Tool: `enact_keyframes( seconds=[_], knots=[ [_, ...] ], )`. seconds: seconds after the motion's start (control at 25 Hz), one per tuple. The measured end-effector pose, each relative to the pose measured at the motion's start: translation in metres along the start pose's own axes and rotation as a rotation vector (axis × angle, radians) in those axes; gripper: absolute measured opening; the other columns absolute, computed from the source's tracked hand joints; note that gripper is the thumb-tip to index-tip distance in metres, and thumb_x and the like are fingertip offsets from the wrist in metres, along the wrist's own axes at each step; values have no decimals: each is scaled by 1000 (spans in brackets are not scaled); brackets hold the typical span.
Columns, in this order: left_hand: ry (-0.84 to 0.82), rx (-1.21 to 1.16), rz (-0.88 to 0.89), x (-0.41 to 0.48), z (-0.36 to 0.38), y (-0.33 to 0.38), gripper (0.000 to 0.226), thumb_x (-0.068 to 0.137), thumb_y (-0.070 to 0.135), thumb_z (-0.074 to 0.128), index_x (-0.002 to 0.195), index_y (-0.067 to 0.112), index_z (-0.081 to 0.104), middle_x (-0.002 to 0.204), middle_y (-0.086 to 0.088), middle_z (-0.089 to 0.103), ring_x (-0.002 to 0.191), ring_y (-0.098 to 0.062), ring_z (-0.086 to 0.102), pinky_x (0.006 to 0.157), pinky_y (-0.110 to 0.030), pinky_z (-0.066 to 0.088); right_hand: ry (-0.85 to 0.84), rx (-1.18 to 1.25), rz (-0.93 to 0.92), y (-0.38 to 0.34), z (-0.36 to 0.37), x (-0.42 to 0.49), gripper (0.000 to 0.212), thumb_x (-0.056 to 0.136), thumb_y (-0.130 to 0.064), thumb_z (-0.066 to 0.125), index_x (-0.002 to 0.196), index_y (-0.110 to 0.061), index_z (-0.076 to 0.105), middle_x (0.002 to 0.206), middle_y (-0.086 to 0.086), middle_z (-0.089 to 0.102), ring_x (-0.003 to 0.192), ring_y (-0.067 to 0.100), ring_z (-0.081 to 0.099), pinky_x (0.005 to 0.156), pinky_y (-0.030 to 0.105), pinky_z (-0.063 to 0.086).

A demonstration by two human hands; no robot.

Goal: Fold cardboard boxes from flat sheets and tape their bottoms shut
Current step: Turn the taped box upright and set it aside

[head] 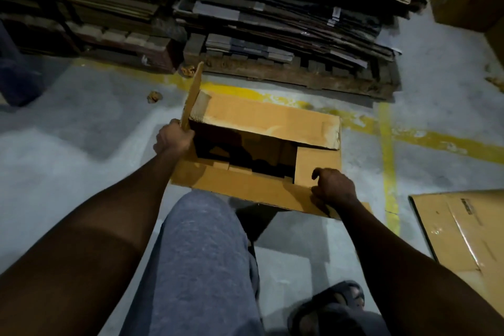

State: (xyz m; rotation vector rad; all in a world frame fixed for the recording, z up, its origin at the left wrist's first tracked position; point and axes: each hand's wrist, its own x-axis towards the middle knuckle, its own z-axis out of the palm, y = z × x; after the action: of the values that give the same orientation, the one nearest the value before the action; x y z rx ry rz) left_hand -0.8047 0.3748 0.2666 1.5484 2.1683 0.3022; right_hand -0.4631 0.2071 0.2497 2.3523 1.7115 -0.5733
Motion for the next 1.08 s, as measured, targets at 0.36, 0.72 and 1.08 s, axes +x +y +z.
enact_keyframes(
  seconds=[0.36, 0.72, 1.08],
  knots=[
    [85, -127, 258, 54, 44, 1, 41, 89, 18, 53, 129, 22, 57, 114, -11, 67, 102, -34, 61, 81, -42, 55, 152, -119, -152, -62, 19, 152, 63, 86, -29, 68, 140, -16, 38, 140, 13, 42, 124, 34, 43, 90, 48, 46],
    [-98, -90, 402, 73, 53, 3, 58, 95, 6, 41, 151, 11, 27, 142, -18, 48, 126, -36, 47, 105, -42, 42, 262, -202, -278, -69, 16, 208, 51, 97, -34, 51, 143, -16, 37, 143, 11, 44, 126, 37, 44, 95, 48, 38],
    [33, -291, 263, 73, 23, -6, 53, 99, 2, 35, 148, 19, 36, 135, -11, 56, 85, -6, 58, 81, -23, 40, 702, -101, -184, -58, -54, 257, 38, 94, -38, 46, 114, -7, 52, 110, 22, 56, 104, 38, 50, 87, 47, 36]
  ],
)
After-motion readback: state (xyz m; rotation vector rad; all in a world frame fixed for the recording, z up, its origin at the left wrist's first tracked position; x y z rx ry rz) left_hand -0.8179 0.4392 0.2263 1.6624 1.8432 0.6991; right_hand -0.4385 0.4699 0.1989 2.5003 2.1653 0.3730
